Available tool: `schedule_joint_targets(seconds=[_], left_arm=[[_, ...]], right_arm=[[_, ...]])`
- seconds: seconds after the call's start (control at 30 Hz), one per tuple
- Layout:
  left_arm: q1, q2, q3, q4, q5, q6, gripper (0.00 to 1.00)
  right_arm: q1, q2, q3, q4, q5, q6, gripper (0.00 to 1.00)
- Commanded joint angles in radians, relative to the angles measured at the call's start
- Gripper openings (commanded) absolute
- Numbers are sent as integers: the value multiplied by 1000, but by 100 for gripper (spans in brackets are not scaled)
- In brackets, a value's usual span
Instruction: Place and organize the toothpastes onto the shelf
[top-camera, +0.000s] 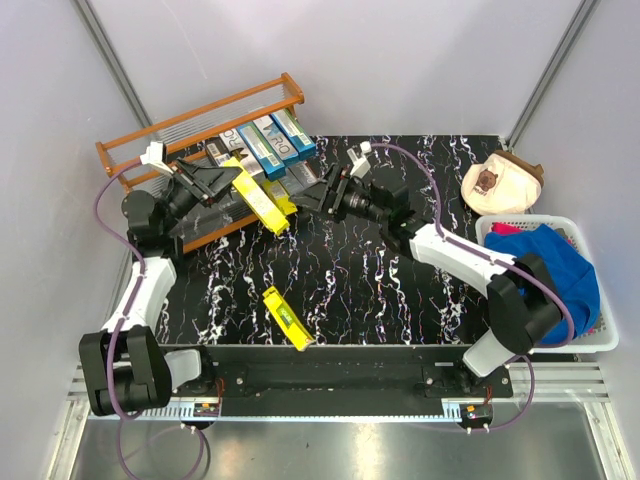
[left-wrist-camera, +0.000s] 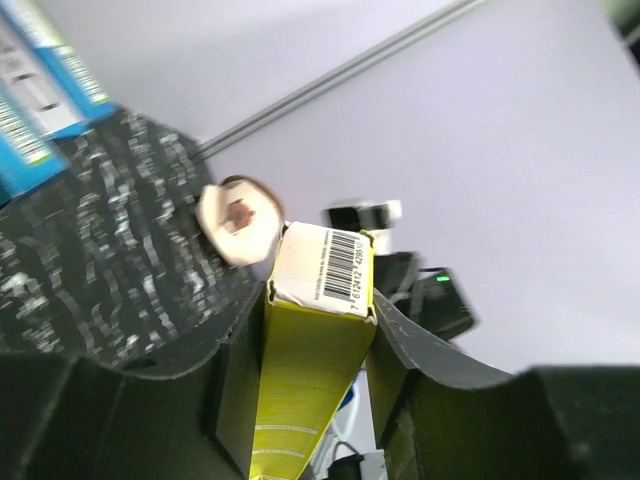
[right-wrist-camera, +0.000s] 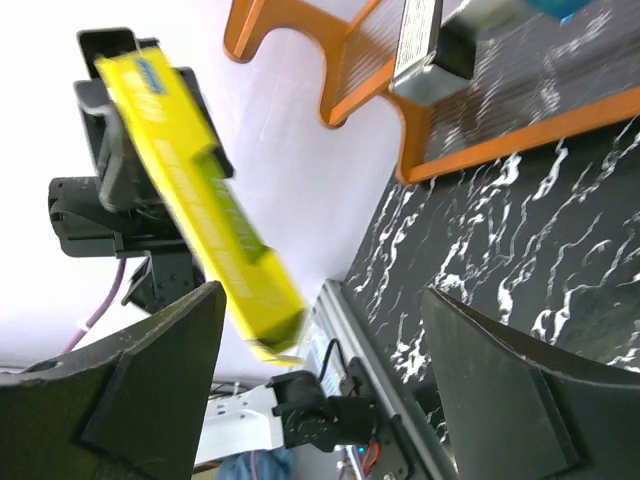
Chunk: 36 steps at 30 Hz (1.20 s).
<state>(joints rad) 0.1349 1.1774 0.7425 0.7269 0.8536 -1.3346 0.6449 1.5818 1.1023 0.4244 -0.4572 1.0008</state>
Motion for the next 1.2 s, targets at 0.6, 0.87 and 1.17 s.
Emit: schedule_joint_targets(seconds=[0.6, 0.87, 1.17], left_arm=[[5, 51, -14, 344, -10, -236, 33], [5, 76, -29, 420, -7, -291, 33], [5, 93, -26, 431, 19, -284, 58]], right_arm=[[125, 38, -9, 338, -40, 105, 84], [125, 69, 33, 381, -31, 121, 57], [118, 49, 30, 363, -28, 122, 37]])
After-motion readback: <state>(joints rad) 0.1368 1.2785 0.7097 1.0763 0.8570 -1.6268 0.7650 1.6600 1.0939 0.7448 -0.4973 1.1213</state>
